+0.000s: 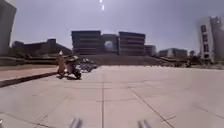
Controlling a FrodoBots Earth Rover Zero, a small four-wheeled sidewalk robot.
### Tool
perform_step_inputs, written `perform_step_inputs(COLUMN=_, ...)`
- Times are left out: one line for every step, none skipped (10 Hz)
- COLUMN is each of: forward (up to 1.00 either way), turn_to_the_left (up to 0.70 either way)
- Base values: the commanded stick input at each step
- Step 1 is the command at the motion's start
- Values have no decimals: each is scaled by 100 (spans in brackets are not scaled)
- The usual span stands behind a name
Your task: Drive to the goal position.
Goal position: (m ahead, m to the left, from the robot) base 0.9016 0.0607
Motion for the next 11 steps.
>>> perform_step_inputs(forward=100, turn_to_the_left=0)
perform_step_inputs(forward=100, turn_to_the_left=0)
perform_step_inputs(forward=100, turn_to_the_left=0)
perform_step_inputs(forward=100, turn_to_the_left=0)
perform_step_inputs(forward=100, turn_to_the_left=0)
perform_step_inputs(forward=100, turn_to_the_left=0)
perform_step_inputs(forward=100, turn_to_the_left=0)
perform_step_inputs(forward=100, turn_to_the_left=0)
perform_step_inputs(forward=100, turn_to_the_left=0)
perform_step_inputs(forward=100, turn_to_the_left=0)
perform_step_inputs(forward=100, turn_to_the_left=0)
